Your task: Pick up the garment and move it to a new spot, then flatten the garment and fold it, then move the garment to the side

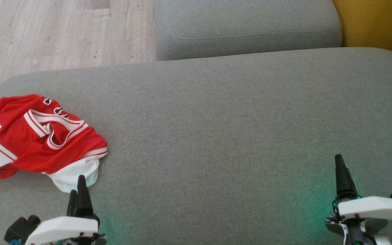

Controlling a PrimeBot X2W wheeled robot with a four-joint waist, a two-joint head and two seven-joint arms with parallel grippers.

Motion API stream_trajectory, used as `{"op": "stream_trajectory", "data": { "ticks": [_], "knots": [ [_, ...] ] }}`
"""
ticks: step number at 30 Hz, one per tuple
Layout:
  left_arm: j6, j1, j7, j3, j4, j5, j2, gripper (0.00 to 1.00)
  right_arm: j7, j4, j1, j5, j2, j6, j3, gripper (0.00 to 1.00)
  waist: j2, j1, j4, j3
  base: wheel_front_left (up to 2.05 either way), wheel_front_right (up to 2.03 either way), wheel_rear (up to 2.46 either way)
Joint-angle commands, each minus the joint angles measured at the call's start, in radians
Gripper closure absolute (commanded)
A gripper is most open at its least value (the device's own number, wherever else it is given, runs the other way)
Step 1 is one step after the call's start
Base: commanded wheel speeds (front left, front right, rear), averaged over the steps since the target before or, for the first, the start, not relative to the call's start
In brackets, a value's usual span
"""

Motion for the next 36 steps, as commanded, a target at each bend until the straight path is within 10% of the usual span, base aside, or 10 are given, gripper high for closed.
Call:
{"op": "stream_trajectory", "data": {
  "ticks": [1,36],
  "knots": [
    [0.007,-0.035,-0.016,0.0,-0.042,0.041,0.021,0.0,-0.014,-0.041,-0.056,-0.039,-0.005,0.003,0.014,0.0,0.0,0.0,0.0,0.0,0.0,0.0,0.0],
    [0.035,-0.043,-0.115,-0.094,-0.053,0.463,0.059,0.0,-0.085,-0.091,-0.057,-0.448,-0.006,0.005,0.069,0.0,0.0,0.0,0.012,-0.003,0.0,0.0,0.0]
  ]
}}
